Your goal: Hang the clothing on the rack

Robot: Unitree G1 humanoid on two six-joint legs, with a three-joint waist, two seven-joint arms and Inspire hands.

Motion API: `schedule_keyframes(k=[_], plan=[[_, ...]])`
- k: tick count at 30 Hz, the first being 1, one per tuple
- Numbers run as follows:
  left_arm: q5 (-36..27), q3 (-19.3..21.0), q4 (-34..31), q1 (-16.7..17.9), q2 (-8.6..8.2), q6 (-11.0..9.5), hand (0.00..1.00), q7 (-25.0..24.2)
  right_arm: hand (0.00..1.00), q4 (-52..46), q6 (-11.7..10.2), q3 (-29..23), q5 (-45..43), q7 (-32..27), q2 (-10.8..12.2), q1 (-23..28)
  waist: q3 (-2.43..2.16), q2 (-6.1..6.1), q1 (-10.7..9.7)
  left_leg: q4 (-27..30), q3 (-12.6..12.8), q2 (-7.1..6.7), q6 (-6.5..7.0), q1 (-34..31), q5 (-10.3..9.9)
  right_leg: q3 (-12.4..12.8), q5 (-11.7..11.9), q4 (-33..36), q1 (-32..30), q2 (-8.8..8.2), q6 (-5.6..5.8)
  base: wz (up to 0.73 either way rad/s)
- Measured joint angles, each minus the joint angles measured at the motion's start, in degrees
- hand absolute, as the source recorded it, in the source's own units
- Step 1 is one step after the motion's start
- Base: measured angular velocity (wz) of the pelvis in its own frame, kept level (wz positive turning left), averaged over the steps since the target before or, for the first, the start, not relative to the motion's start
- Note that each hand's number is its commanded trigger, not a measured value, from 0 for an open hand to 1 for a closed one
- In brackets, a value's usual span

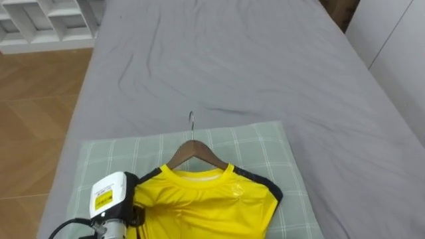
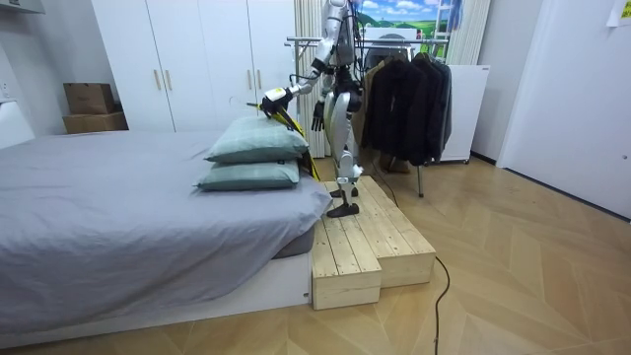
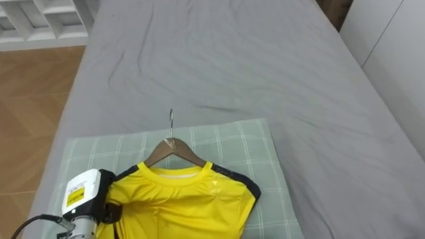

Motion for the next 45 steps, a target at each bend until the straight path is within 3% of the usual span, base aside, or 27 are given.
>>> schedule_keyframes(k=[6, 8, 11, 18, 23, 25, 28, 31, 34, 40, 45], plan=[[0.7, -0.1, -7.8, 3.5, 0.24, 0.1, 1.0, 0.0, 0.0, 0.1, 0.0, 0.5, 2.2, 0.0, -0.1, 0.9, -0.07, 0.17, 0.4, 0.0, -0.6, 0.03, -0.04, 1.1, 0.1, -0.2, 0.2, -0.6, 1.6, 0.31, -0.4, 0.03], [3.3, 0.1, -13.5, 4.9, 0.24, 0.3, 1.0, 0.1, 0.0, 0.0, 0.0, 0.2, 2.1, -0.2, -0.1, 1.8, -0.07, 0.18, 1.7, -0.2, -0.7, 0.02, -0.04, 1.2, 0.1, 0.1, 0.4, -1.6, 2.0, 0.54, -0.73, 0.0], [5.0, 0.0, -17.6, 5.9, 0.14, 0.2, 1.0, 0.1, 0.0, 0.0, 0.0, -0.2, 2.1, -0.3, -0.1, 2.5, -0.08, 0.19, 2.3, -0.2, -1.2, -0.02, -0.05, 1.6, 0.1, 0.2, 0.5, -1.9, 2.6, 0.67, -0.79, 0.05], [5.5, 0.0, -22.1, 5.9, 0.17, 0.2, 1.0, 0.1, 0.0, 0.0, 0.0, -0.2, 2.1, -0.7, -0.2, 2.7, -0.34, 0.45, 2.8, -0.2, -1.3, -0.19, -0.15, 2.7, 0.2, 0.1, 0.5, -2.7, 4.3, 0.67, -0.84, 0.01], [5.4, 0.0, -23.4, 6.2, 0.55, -1.1, 1.0, 0.1, 0.0, -0.3, 0.0, -0.3, 2.0, -0.3, -0.4, 3.2, -0.46, 0.39, 2.8, -0.4, -1.4, -0.29, -0.16, 4.9, 0.2, 0.1, 0.6, -2.8, 6.5, 0.61, -0.76, 0.02], [5.4, 0.0, -27.2, 7.0, 0.64, -1.2, 1.0, 1.6, 0.0, -0.4, 0.1, -0.2, 2.1, 0.0, -0.7, 3.4, -0.5, 0.39, 3.0, -0.4, -1.5, -0.3, -0.16, 5.3, 0.2, 0.1, 0.6, -2.9, 6.9, 0.65, -0.76, 0.06], [5.3, 0.1, -33.8, 7.5, 1.18, -2.2, 1.0, 5.2, 0.0, -0.6, 0.6, -0.2, 2.1, 0.2, -1.2, 3.8, -0.83, 0.39, 3.8, -1.0, -1.6, -0.3, -0.16, 6.5, 0.2, 0.2, 0.6, -2.9, 7.9, 0.66, -0.75, 0.02], [5.3, 0.4, -39.0, 8.8, 1.29, -2.6, 1.0, 6.3, 0.0, -0.6, 0.6, -1.6, 1.7, 0.7, -1.2, 4.8, -1.49, -0.03, 4.3, -2.5, -1.6, -0.48, -0.42, 8.9, 0.4, 0.2, 0.5, -3.6, 9.7, 0.55, -0.66, -0.01], [4.7, 1.1, -41.5, 10.4, 1.31, -3.1, 1.0, 6.9, 0.0, -0.6, 0.6, -4.0, 1.7, 0.8, -1.1, 5.6, -1.66, -0.67, 4.3, -2.7, -1.7, -0.85, -0.42, 10.1, 0.4, 0.3, 0.3, -4.8, 11.3, 0.4, -0.69, 0.03], [1.5, 1.3, -43.1, 11.5, 1.64, -3.1, 1.0, 6.9, 0.0, -0.3, 0.7, -6.9, 1.8, 0.8, -1.1, 6.3, -1.28, -1.39, 4.1, -2.5, -1.9, -0.86, -0.39, 9.9, 0.3, 0.3, 0.2, -4.7, 11.0, 0.47, -0.55, 0.02], [0.3, 2.4, -43.2, 11.5, 2.38, -3.3, 1.0, 6.9, 0.0, -0.3, 0.6, -8.4, 1.4, 1.4, -0.9, 7.6, -1.28, -1.32, 4.1, -2.2, -1.9, -0.88, -0.32, 9.7, 0.3, 0.3, 0.2, -4.6, 11.0, 0.47, -0.51, 0.0]])
